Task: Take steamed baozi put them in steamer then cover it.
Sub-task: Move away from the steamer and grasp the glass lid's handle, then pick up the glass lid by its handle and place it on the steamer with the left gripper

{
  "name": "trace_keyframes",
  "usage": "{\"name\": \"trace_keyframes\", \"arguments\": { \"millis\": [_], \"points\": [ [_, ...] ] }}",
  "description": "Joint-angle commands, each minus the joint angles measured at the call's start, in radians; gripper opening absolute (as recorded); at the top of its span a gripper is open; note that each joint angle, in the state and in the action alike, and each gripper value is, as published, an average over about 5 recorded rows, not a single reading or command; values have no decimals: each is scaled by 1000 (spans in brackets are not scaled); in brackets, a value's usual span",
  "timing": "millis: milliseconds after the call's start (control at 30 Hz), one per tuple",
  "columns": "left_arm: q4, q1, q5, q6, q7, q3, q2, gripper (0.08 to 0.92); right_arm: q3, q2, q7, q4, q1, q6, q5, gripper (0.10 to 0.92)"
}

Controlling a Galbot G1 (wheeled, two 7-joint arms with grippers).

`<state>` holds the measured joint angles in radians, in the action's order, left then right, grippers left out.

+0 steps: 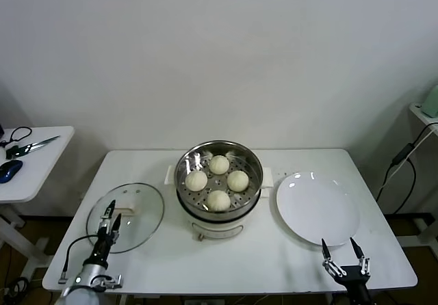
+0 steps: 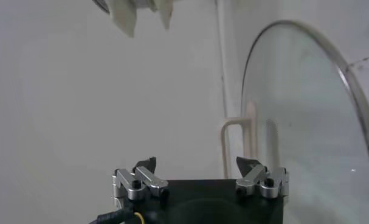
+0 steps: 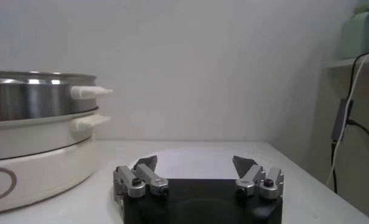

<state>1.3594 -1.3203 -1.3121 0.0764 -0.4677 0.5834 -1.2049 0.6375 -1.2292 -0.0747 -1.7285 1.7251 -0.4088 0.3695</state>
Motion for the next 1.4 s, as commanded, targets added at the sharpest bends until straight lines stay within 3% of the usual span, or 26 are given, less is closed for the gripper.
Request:
{"name": "trace_keyframes", "arguments": {
  "millis": [33, 433, 1167, 1267, 1400],
  "points": [
    [-45, 62, -1, 1, 31, -9, 6, 823, 0, -12, 1, -1, 16, -18, -13, 823],
    [-122, 149, 41, -30, 55, -49, 14, 811, 6, -29, 0, -4, 22, -28, -27, 823],
    [-145, 151, 38, -29, 62, -45, 3, 191, -11, -45, -3, 3, 19, -34, -48, 823],
    [-141, 151, 39, -32, 64, -45, 2, 141, -10, -46, -2, -1, 19, -33, -51, 823],
    [-92, 135, 66, -41, 81, -42, 10, 137, -5, -50, 14, -10, 19, -22, -70, 823]
  ]
}}
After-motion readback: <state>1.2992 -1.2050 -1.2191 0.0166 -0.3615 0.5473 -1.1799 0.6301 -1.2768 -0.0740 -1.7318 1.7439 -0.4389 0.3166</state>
